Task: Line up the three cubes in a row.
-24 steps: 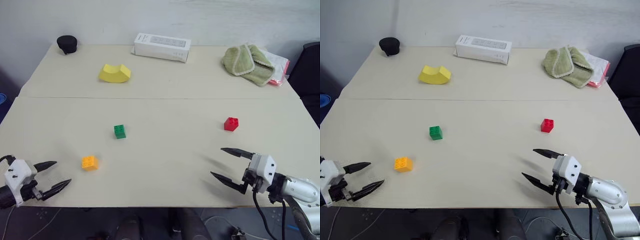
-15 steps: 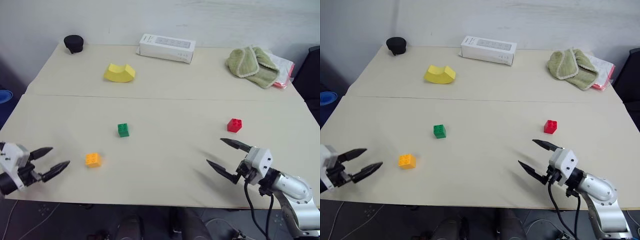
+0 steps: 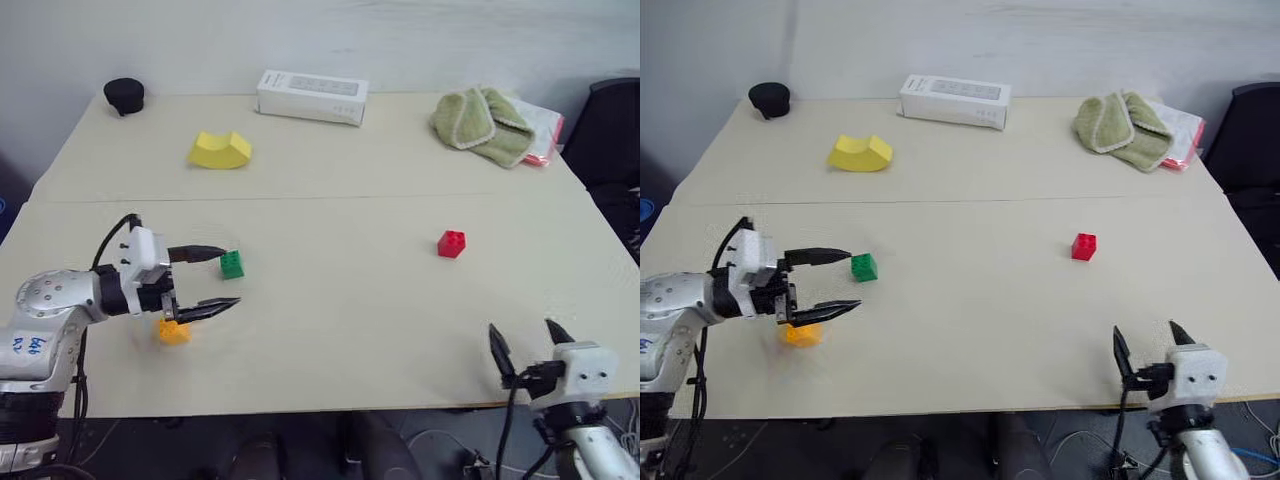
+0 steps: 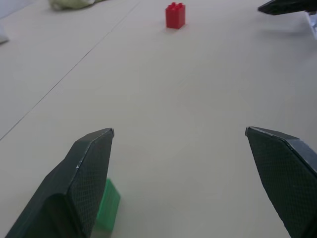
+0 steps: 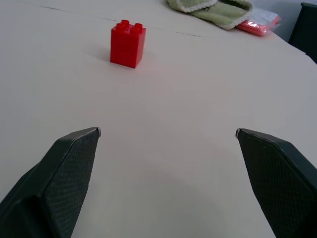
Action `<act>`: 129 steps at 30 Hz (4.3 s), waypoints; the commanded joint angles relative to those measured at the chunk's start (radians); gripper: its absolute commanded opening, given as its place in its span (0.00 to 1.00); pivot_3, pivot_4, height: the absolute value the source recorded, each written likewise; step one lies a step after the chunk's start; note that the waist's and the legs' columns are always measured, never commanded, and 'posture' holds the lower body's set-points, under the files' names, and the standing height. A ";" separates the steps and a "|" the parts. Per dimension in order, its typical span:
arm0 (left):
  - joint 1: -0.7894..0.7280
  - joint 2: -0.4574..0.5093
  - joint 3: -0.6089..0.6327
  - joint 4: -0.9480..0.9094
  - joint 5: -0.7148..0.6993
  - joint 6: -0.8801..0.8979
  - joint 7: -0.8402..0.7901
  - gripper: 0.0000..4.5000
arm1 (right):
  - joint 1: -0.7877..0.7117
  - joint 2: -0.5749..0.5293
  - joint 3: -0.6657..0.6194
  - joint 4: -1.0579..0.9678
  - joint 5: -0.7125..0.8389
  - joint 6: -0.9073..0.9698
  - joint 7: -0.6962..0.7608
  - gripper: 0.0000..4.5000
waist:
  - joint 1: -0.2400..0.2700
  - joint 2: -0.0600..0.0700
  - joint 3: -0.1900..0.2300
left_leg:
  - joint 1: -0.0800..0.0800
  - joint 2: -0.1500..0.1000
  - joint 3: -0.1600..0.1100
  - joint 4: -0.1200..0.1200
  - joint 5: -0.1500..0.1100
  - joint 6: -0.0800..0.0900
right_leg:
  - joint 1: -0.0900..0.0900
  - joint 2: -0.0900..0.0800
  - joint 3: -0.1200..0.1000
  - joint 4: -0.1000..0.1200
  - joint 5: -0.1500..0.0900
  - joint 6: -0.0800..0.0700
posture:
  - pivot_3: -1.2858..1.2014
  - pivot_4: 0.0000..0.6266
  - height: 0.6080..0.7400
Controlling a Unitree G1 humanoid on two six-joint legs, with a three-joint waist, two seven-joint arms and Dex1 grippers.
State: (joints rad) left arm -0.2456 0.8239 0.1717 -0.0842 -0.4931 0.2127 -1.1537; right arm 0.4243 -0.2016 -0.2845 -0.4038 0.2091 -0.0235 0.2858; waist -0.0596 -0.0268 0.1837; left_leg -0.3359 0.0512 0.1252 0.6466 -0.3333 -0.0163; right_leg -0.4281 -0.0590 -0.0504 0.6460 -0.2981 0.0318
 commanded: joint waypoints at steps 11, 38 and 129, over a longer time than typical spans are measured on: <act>-0.117 -0.099 -0.076 0.054 0.035 -0.035 -0.002 0.99 | -0.692 -0.010 0.093 0.220 -0.139 0.411 -0.296 1.00 | 0.010 0.000 0.000 | -0.004 -0.002 -0.003 0.004 0.004 -0.002 | -0.004 -0.001 -0.002 -0.001 0.000 0.000 | 0.52 0.24 1.00; 0.012 -0.075 -0.036 -0.051 0.045 -0.009 0.069 1.00 | -0.767 -0.458 0.381 0.342 0.203 0.021 0.917 0.33 | 0.008 -0.001 0.001 | -0.016 -0.002 -0.003 0.007 0.003 0.005 | -0.015 0.000 -0.003 0.000 0.002 0.005 | 0.52 0.24 1.00; -0.331 -0.264 -0.466 0.237 0.433 -0.169 -0.116 0.32 | -0.325 -0.463 0.069 0.085 0.410 0.013 0.863 1.00 | 0.059 -0.003 -0.001 | -0.016 -0.002 -0.005 0.023 0.001 0.004 | -0.010 -0.001 -0.005 0.007 0.002 0.004 | 0.52 0.24 1.00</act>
State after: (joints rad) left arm -0.5739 0.5598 -0.2870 0.1366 -0.0849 0.0707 -1.2892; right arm 0.0922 -0.6658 -0.1992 -0.2779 0.6044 -0.0101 1.1535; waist -0.0009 -0.0302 0.1830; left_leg -0.3513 0.0486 0.1202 0.6700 -0.3320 -0.0126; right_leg -0.4381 -0.0599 -0.0552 0.6529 -0.2956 0.0354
